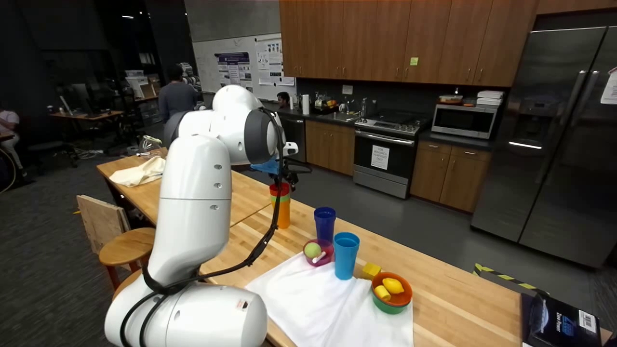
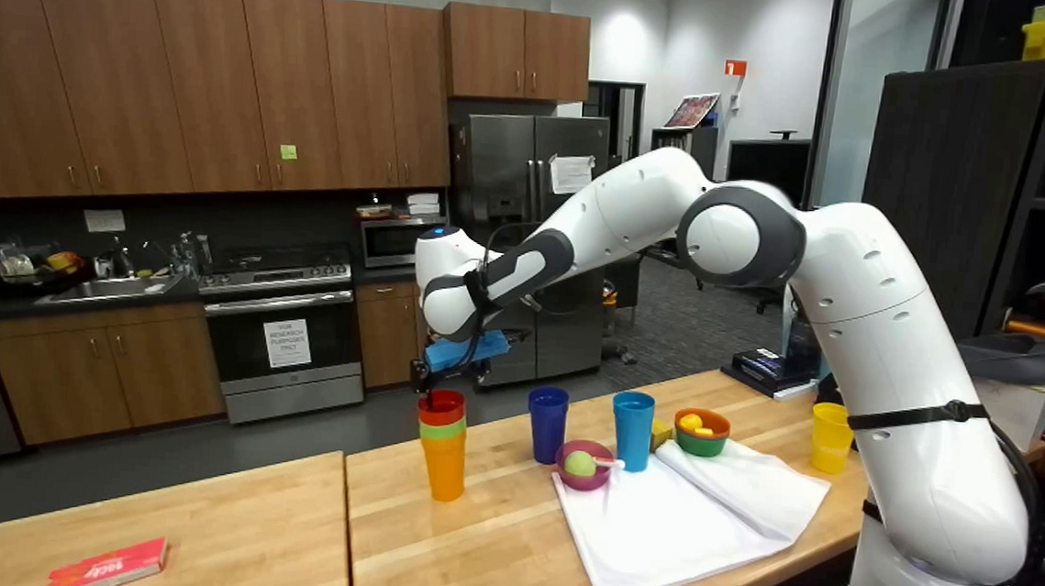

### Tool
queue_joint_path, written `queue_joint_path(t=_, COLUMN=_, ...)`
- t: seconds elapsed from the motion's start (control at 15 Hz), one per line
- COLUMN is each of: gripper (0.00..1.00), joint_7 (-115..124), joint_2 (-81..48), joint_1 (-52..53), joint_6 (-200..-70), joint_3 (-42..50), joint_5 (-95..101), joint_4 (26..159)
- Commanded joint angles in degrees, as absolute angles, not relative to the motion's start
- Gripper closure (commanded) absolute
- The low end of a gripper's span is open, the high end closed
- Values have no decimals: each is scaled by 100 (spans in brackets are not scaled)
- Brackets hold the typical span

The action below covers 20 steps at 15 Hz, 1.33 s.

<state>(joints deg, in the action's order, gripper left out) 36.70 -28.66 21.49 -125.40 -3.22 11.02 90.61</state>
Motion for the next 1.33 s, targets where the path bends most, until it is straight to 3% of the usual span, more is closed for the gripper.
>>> queue_joint_path(t=0.0, gripper=0, joint_7=3893, joint_2=-2563, joint_1=2102, joint_6=-12811, joint_3=-202, joint_5=1151, joint_4=9474)
queue_joint_path(t=0.07, gripper=25, joint_7=3938, joint_2=-2543, joint_1=2100, joint_6=-12870, joint_3=-172, joint_5=1169, joint_4=9529)
queue_joint_path(t=0.13, gripper=26, joint_7=3955, joint_2=-2549, joint_1=2099, joint_6=-12894, joint_3=-155, joint_5=1173, joint_4=9536)
queue_joint_path(t=0.27, gripper=38, joint_7=4005, joint_2=-2534, joint_1=2094, joint_6=-12964, joint_3=-127, joint_5=1180, joint_4=9588)
queue_joint_path(t=0.73, gripper=94, joint_7=4042, joint_2=-2534, joint_1=2115, joint_6=-12947, joint_3=-125, joint_5=1212, joint_4=9621)
queue_joint_path(t=0.87, gripper=100, joint_7=4048, joint_2=-2554, joint_1=2135, joint_6=-12916, joint_3=-121, joint_5=1233, joint_4=9594)
queue_joint_path(t=1.27, gripper=99, joint_7=4039, joint_2=-2554, joint_1=2217, joint_6=-12779, joint_3=-134, joint_5=1324, joint_4=9484)
